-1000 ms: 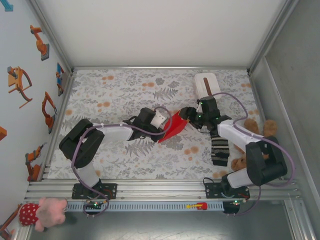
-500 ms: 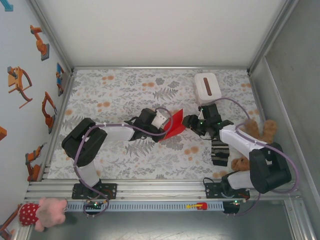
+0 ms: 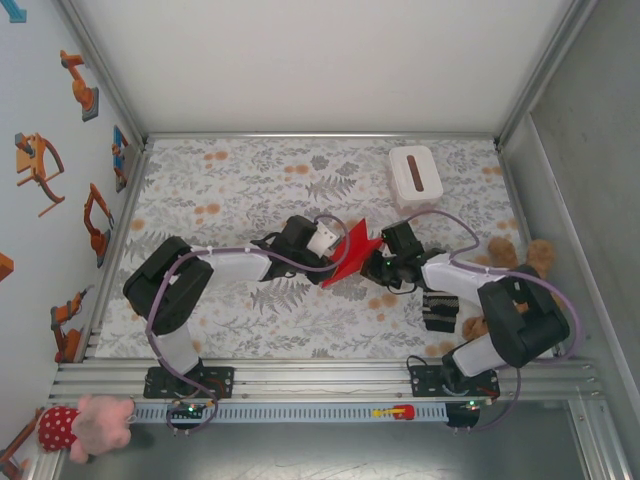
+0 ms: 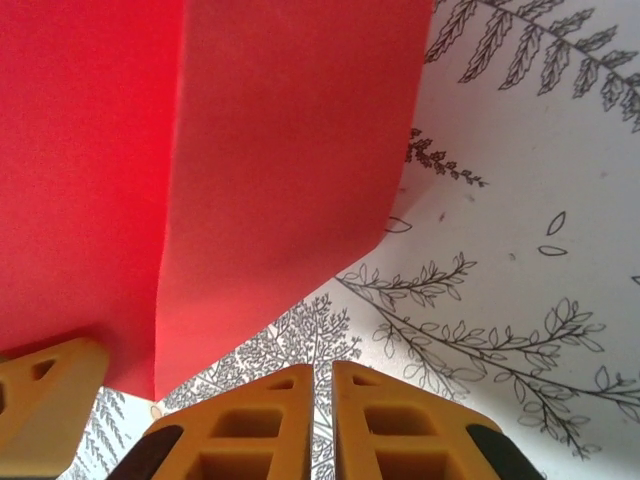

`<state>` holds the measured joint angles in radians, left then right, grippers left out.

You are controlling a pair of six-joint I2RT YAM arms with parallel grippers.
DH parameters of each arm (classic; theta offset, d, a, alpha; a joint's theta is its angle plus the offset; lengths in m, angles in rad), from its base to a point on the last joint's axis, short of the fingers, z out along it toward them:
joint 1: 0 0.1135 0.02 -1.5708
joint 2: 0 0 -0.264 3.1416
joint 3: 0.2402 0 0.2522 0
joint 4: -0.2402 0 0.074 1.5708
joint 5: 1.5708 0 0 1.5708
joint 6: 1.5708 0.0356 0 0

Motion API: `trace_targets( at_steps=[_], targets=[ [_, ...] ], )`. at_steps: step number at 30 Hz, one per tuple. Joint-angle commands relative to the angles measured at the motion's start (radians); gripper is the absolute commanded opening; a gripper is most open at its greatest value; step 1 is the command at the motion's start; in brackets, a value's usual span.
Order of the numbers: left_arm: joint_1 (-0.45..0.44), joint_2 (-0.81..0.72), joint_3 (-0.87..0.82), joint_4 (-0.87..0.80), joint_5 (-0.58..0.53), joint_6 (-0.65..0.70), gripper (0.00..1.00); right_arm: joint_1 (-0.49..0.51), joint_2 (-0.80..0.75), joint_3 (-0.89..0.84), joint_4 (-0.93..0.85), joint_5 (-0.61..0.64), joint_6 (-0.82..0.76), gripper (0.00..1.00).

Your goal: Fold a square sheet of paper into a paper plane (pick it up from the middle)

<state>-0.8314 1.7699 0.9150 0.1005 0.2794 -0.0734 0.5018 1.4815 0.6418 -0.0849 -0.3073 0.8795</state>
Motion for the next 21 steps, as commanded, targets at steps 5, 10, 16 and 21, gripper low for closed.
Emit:
trace_targets(
  at_steps=[5,10,16,21],
  targets=[
    [-0.002,-0.017,0.058,-0.033,-0.008,0.007,0.16,0.006,0.051,0.0,0.084,0.046,0.007,0.11],
    [-0.002,-0.022,0.064,-0.028,-0.018,0.002,0.08,0.006,0.113,0.018,0.123,0.049,0.002,0.09],
    [-0.002,-0.071,0.069,-0.056,-0.039,0.025,0.06,0.006,0.17,0.044,0.213,0.025,0.009,0.06],
    [0.0,-0.097,0.074,-0.081,-0.049,0.044,0.05,0.006,0.215,0.082,0.282,0.002,0.015,0.04]
  ],
)
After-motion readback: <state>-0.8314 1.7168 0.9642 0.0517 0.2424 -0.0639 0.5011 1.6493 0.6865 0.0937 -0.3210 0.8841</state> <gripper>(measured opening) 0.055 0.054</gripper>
